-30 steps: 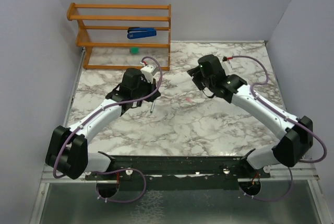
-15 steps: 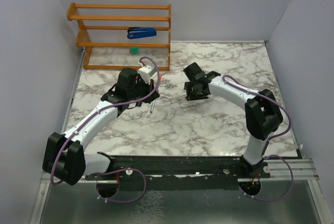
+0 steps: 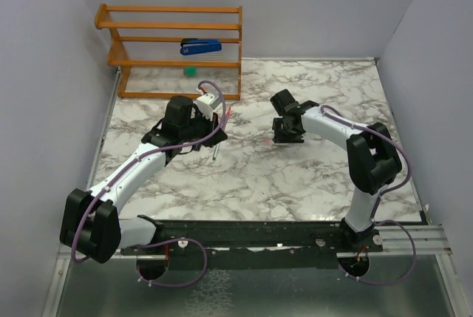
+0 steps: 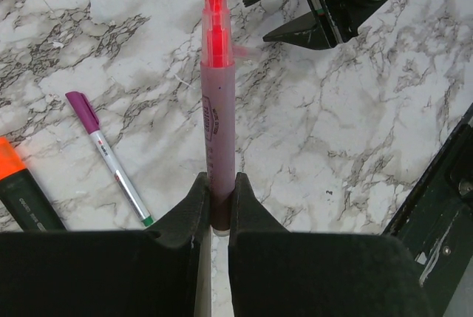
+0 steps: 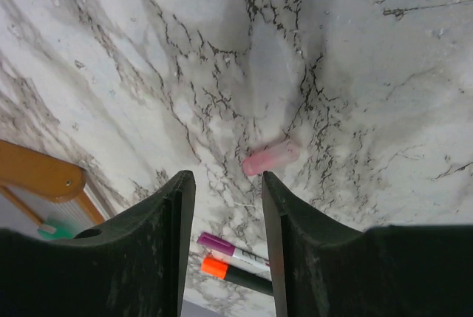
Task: Insert the pens into the pen caps
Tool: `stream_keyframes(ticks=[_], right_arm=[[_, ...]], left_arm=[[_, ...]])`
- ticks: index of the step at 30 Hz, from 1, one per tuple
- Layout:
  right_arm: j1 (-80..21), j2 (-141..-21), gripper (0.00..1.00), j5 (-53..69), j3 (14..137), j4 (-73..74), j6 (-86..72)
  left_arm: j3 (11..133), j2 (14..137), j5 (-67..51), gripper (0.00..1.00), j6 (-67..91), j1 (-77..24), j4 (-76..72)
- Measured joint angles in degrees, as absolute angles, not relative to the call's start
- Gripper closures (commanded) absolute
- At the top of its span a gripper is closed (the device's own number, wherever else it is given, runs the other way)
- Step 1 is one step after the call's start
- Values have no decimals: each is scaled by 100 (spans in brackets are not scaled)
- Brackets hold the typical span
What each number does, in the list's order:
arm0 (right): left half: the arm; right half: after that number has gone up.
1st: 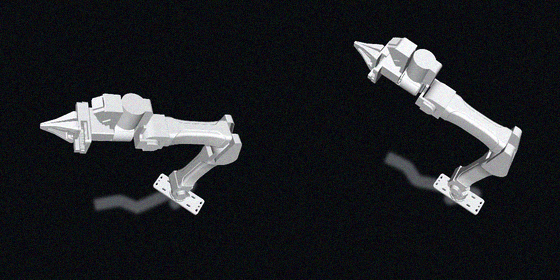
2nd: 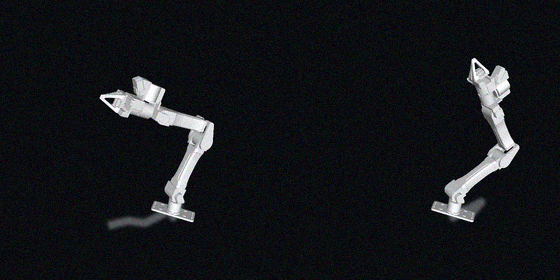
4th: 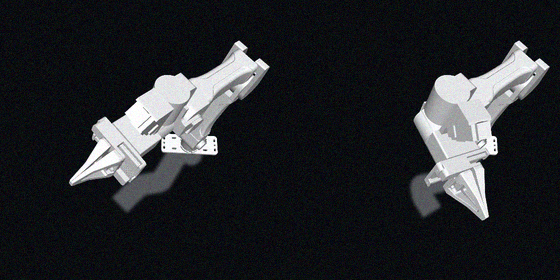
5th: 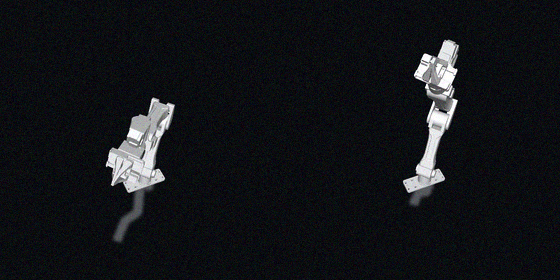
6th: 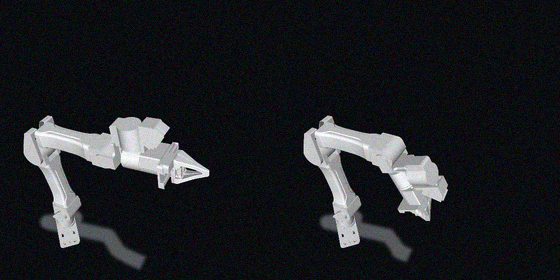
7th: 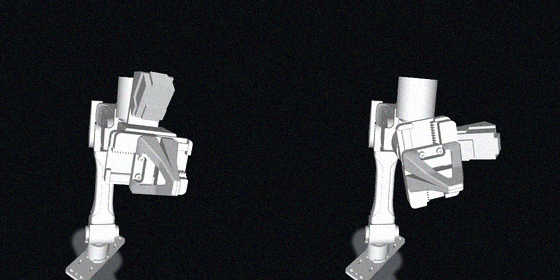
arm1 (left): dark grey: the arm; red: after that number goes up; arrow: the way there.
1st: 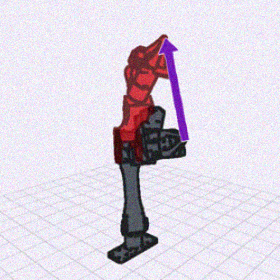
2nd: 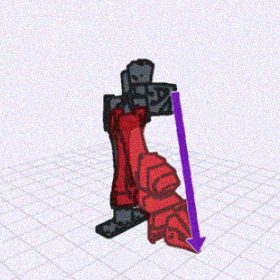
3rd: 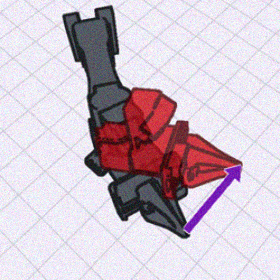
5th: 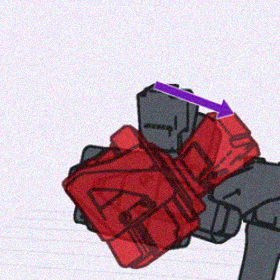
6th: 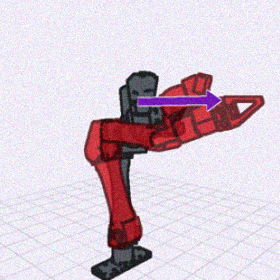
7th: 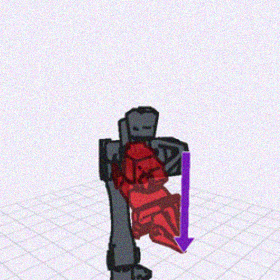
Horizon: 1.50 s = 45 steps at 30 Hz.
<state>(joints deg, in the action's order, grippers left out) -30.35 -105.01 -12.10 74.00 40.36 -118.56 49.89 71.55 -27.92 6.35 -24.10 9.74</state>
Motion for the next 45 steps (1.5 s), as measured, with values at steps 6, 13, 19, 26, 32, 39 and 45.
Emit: stream_keyframes(ticks=[6, 13, 19, 26, 32, 39, 45], right_arm=[[-3026, -10659, 58, -1009, 7352, 3953, -11858], [-3030, -10661, 58, -919, 7168, 3747, -11869], [-3030, -10661, 58, -819, 7107, 3575, -11872], [-3030, -10731, 58, -696, 7019, 3433, -11872], [-3028, -10759, 58, -650, 6976, 3382, -11874], [-3026, -10770, 66, -561, 6851, 3339, -11889], [-3024, -10768, 71, -458, 6785, 3273, -11900]], left_arm=[[4989, 7157, -2832, 100, 635, -2410, 974], [4989, 7275, -2880, 100, 637, -2394, 974], [4989, 7376, -2912, 100, 637, -2357, 974], [4989, 7430, -2915, 100, 639, -2331, 974], [4989, 7507, -2917, 100, 639, -2320, 974], [4989, 7533, -2926, 100, 639, -2296, 978], [4989, 7557, -2932, 100, 639, -2285, 978]])
